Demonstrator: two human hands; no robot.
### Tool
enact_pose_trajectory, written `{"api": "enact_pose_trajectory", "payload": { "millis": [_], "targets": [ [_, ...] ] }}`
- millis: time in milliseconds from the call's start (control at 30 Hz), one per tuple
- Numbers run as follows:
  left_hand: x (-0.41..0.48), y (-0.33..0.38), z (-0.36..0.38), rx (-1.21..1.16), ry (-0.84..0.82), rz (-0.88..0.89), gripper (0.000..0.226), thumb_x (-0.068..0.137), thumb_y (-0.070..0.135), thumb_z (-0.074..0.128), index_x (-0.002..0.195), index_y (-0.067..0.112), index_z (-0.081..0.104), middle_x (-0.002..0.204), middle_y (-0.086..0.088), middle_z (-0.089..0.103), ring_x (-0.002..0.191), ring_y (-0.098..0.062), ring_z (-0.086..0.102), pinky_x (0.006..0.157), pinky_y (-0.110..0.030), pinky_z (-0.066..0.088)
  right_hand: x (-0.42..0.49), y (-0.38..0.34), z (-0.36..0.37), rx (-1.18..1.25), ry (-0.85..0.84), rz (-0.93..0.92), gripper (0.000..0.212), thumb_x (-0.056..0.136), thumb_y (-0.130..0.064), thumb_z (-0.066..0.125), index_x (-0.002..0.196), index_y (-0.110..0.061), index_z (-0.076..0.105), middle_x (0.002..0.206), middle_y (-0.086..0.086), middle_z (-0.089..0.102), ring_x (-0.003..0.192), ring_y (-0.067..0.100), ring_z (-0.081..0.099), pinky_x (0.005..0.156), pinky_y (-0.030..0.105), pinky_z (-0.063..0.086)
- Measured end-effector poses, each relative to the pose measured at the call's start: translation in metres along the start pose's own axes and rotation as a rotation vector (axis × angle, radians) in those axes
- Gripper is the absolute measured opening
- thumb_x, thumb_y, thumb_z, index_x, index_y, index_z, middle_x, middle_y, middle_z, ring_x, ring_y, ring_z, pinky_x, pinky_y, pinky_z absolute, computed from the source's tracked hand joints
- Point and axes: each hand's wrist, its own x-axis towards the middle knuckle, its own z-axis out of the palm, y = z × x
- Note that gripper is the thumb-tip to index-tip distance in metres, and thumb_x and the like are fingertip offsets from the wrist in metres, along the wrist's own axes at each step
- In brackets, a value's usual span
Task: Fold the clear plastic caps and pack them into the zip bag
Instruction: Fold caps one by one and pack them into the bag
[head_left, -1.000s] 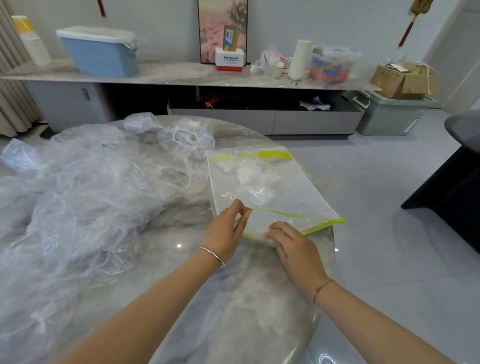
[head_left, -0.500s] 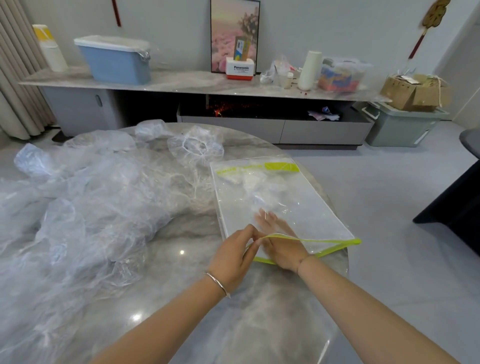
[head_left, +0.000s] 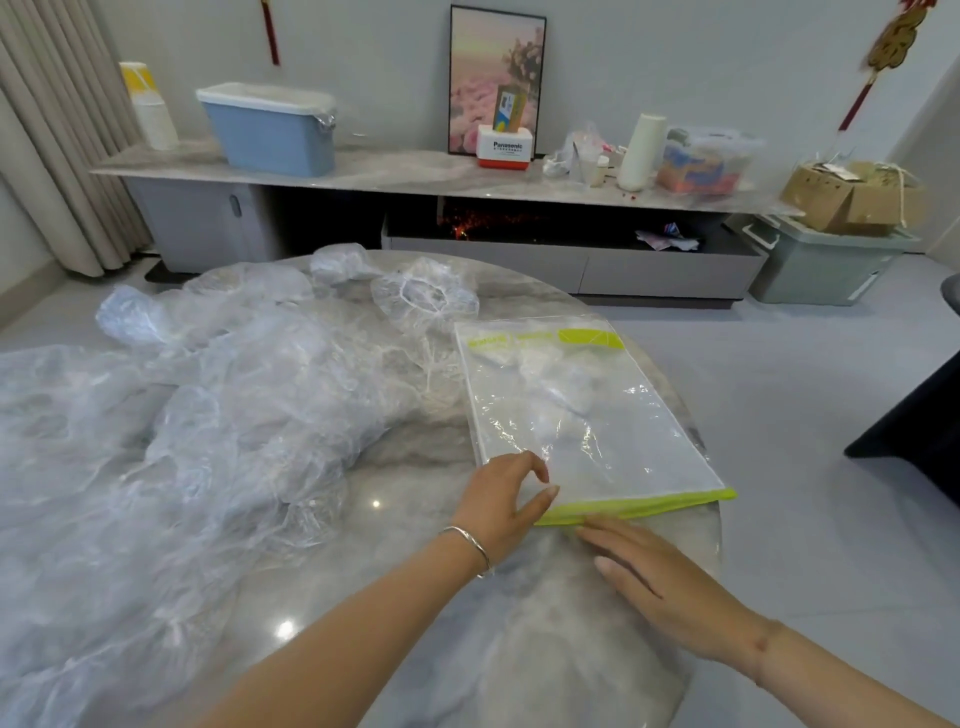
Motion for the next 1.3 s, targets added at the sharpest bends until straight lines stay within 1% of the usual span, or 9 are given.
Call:
{"api": "enact_pose_trajectory", "payload": {
  "millis": [200,333,500,600,733,833,1033,1200,1300],
  "targets": [
    [-0.054,-0.039,-0.088,0.619,-0.045,-0.075,0.052,0.092,0.046,0.047,0.138,0.024,0.038,0.144,0.004,0.035,0.135,-0.017,0.028,0.109,-0.028,0.015,0.005,-0.052,-0.009,-0.069,0.038,-0.122,0.044,0.091,-0.064,0.031,0.125,-0.044,0.049,0.126,-0.034,0.042,0.119,-0.011,0.038,0.096,0.002,0.018],
    [-0.1,-0.063,-0.14,0.842,-0.096,-0.345,0.056,0.09,0.046,0.049,0.137,0.02,0.035,0.14,0.001,0.037,0.129,-0.02,0.033,0.104,-0.029,0.028,0.042,-0.092,0.001,-0.091,0.052,-0.183,0.034,0.097,-0.03,0.051,0.13,-0.025,0.054,0.137,-0.014,0.046,0.127,0.007,0.042,0.097,0.003,0.017],
    [-0.139,-0.061,-0.137,0.775,-0.197,-0.255,0.049,0.076,0.046,0.037,0.101,0.019,0.069,0.108,0.0,0.067,0.105,-0.024,0.06,0.104,-0.03,0.03,0.058,-0.139,0.026,0.001,0.095,-0.198,0.033,0.093,-0.023,0.055,0.127,-0.021,0.057,0.137,-0.008,0.048,0.127,0.011,0.044,0.1,0.011,0.022],
    [-0.151,-0.037,-0.119,0.597,-0.371,-0.067,0.048,0.086,0.052,0.035,0.117,0.025,0.058,0.135,0.004,0.05,0.13,-0.019,0.04,0.115,-0.035,0.022,0.055,-0.143,0.038,-0.026,0.065,-0.222,0.046,0.091,-0.023,0.057,0.135,-0.027,0.047,0.146,-0.007,0.037,0.134,0.01,0.035,0.104,0.01,0.016],
    [-0.173,-0.02,-0.109,0.25,-0.414,0.015,0.033,0.089,0.048,0.047,0.102,0.022,0.062,0.11,0.005,0.062,0.103,-0.012,0.055,0.096,-0.032,0.041,0.045,-0.139,0.051,-0.111,-0.051,-0.274,0.063,0.085,-0.015,0.055,0.142,-0.035,0.037,0.155,-0.006,0.02,0.142,0.012,0.019,0.11,0.013,0.007],
    [-0.178,-0.018,-0.118,0.251,-0.297,0.02,0.049,0.083,0.061,0.038,0.109,0.026,0.06,0.113,0.008,0.061,0.105,-0.009,0.053,0.097,-0.028,0.04,0.037,-0.137,0.061,-0.228,-0.088,-0.304,0.054,0.09,-0.024,0.051,0.141,-0.033,0.038,0.156,-0.006,0.016,0.144,0.013,0.01,0.108,0.013,-0.005],
    [-0.196,-0.024,-0.121,0.573,-0.473,-0.206,0.116,0.053,0.09,0.026,0.149,0.031,-0.001,0.157,0.009,-0.007,0.144,-0.013,-0.007,0.117,-0.036,-0.006,0.015,-0.133,0.052,-0.309,-0.043,-0.218,0.061,0.079,-0.062,0.039,0.126,-0.026,0.05,0.116,-0.011,0.05,0.113,0.009,0.046,0.103,0.019,0.025],
    [-0.206,-0.018,-0.101,0.557,-0.54,-0.198,0.122,0.05,0.09,0.029,0.147,0.03,-0.015,0.149,0.012,-0.025,0.134,-0.014,-0.029,0.107,-0.037,-0.019,-0.013,-0.127,0.047,0.043,-0.202,-0.2,0.05,0.076,-0.015,0.055,0.124,-0.028,0.056,0.1,-0.021,0.047,0.093,-0.005,0.044,0.086,0.011,0.035],
    [-0.204,-0.024,-0.097,0.553,-0.545,-0.122,0.107,0.068,0.084,0.038,0.15,0.028,-0.003,0.157,0.008,-0.011,0.143,-0.019,-0.016,0.111,-0.036,-0.014,-0.017,-0.111,0.057,-0.209,0.025,-0.362,0.074,0.063,-0.004,0.053,0.128,-0.037,0.048,0.122,-0.012,0.041,0.109,0.007,0.036,0.095,0.016,0.028]
  ]
}}
